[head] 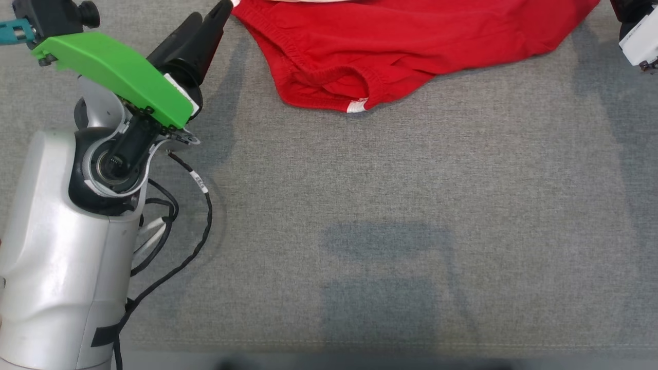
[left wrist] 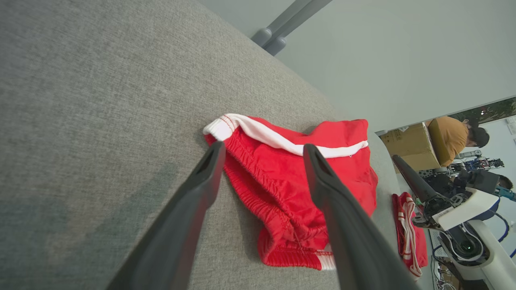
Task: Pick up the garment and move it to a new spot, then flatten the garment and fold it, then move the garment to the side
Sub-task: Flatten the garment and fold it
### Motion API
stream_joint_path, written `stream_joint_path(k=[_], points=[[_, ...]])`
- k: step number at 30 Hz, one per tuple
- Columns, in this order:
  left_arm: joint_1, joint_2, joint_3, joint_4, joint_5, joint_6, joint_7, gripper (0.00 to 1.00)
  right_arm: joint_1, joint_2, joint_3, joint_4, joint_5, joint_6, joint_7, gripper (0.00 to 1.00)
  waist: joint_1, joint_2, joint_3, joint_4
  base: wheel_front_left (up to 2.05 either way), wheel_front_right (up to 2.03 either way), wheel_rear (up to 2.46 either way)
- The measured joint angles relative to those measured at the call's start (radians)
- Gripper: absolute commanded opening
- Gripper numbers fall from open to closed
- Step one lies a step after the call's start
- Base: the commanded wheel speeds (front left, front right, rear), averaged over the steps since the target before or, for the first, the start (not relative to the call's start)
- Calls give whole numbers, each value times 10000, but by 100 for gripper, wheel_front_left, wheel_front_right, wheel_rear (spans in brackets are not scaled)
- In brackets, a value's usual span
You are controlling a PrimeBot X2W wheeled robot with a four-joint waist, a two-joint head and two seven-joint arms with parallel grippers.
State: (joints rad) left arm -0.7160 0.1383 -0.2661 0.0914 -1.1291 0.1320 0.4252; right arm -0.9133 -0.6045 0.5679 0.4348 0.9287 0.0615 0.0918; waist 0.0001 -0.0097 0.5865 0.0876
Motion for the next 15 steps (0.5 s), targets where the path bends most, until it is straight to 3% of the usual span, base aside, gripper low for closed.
stream_joint_path(k=[7,15], points=[[41,493,-696,-951,1818,-2,-936,100,-2,-4,-105,307,48,-17,161,100,0,0,57,344,0,0,0],[1100,290,-995,-1446,2050,-2,-1452,100,-12,123,-61,518,52,-12,240,100,0,0,123,844,0,0,0]])
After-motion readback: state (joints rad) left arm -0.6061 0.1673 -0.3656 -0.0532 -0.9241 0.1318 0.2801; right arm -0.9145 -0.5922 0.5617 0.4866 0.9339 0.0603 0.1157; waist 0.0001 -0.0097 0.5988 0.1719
